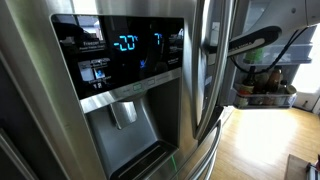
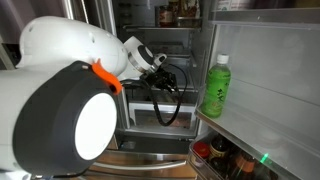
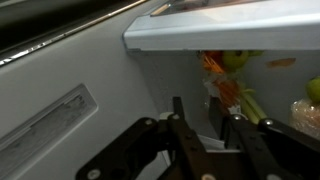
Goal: Put the onion in the vegetable drawer
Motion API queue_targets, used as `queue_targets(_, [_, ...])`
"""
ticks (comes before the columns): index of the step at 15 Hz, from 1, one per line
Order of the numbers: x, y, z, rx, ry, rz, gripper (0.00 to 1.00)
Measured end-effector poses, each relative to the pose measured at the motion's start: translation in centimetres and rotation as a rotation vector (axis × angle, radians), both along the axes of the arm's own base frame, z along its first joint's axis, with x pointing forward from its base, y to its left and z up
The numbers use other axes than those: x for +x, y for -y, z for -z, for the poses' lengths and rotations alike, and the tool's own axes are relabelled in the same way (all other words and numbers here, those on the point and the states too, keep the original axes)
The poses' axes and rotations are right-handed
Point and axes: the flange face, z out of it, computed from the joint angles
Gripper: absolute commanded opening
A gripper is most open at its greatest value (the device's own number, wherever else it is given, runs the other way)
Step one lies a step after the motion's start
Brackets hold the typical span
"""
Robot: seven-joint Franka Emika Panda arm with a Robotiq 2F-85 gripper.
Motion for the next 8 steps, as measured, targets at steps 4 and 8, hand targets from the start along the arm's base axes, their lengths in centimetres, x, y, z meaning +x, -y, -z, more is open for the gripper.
queue_targets(4, [-0.8,-0.1,-3.1,0.008,0.05,-0.001,0.95])
queue_targets(8, [-2.1,-0.6,-6.6,0.063,0.112,0.017,1.0])
